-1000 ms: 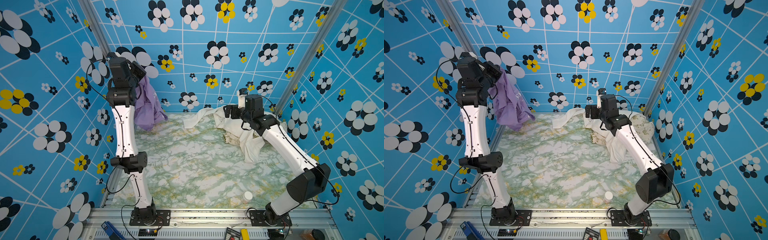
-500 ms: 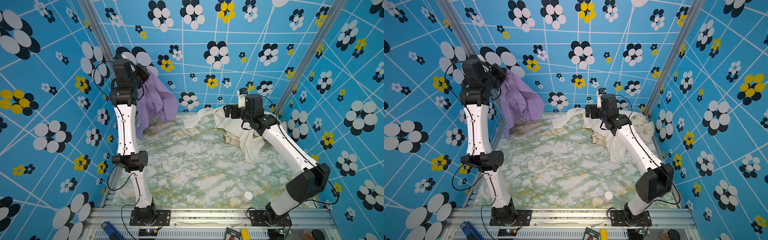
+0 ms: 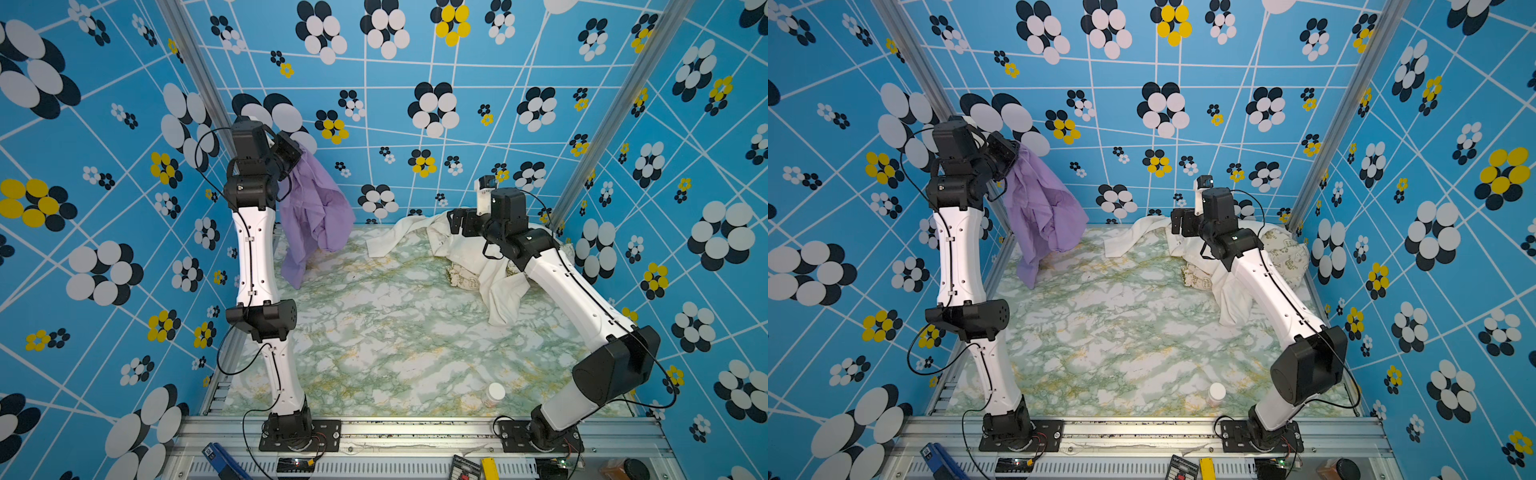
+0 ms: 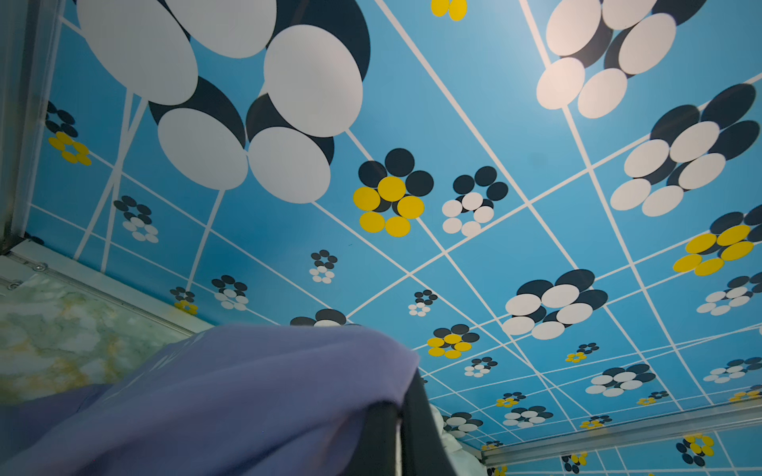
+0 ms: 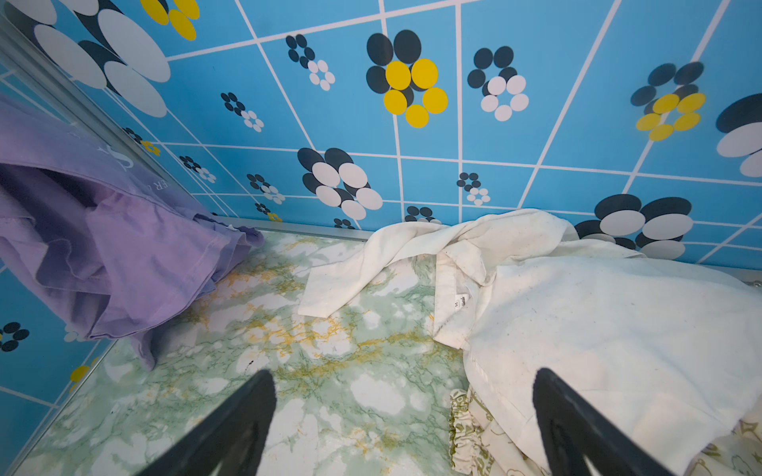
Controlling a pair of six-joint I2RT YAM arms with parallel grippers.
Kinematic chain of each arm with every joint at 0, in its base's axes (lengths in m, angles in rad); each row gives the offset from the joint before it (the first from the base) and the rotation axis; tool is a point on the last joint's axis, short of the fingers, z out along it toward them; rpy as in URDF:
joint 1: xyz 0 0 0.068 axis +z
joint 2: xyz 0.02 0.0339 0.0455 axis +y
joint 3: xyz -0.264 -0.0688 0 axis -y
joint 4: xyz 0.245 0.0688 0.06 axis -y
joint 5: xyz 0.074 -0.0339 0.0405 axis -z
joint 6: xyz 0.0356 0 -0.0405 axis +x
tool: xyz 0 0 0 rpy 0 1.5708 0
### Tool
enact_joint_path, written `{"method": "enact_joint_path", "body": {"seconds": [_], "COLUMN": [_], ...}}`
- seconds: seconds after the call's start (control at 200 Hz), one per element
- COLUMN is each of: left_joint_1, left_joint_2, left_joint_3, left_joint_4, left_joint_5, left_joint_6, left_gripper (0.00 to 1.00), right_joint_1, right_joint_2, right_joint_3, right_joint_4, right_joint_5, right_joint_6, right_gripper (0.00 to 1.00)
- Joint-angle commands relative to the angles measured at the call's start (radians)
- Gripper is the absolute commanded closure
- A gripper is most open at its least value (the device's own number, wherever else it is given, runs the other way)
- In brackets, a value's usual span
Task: Pick out a specific cloth from the pile
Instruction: 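Lift the purple shirt high with the left gripper toward the far corner, then lower the purple shirt onto the table in the far corner with the left gripper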
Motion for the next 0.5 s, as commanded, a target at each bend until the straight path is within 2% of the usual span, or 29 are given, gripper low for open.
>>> {"method": "enact_joint_path", "body": {"seconds": [0.0, 0.315, 0.415, 0.5], "left_joint_1": [-0.001, -0.001, -0.002, -0.001], "left_joint_2": [0.018, -0.047, -0.1, -0.187], "left_joint_3": [0.002, -0.225, -0.374, -0.601], "left_joint_4": [-0.018, -0.033, -0.002, 0.104], "left_joint_5": [0.004, -0.029, -0.058, -0.085], "left_joint_6": [0.019, 0.078, 0.101, 0.1], "left_gripper": [1.0, 1.0, 1.0, 1.0], "right_joint_1": [-0.005, -0.007, -0.007, -0.007], "right_joint_2": [0.021, 0.026, 0.026, 0.025], "right_joint_3": [0.018, 0.012, 0.006, -0.002], "right_joint_4": [0.025, 0.018, 0.017, 0.018], "right_joint_5": [-0.01, -0.01, -0.01, -0.009], "right_joint_6": [0.007, 0.005, 0.006, 0.008], "right_gripper": [0.01, 0.01, 0.01, 0.01]}}
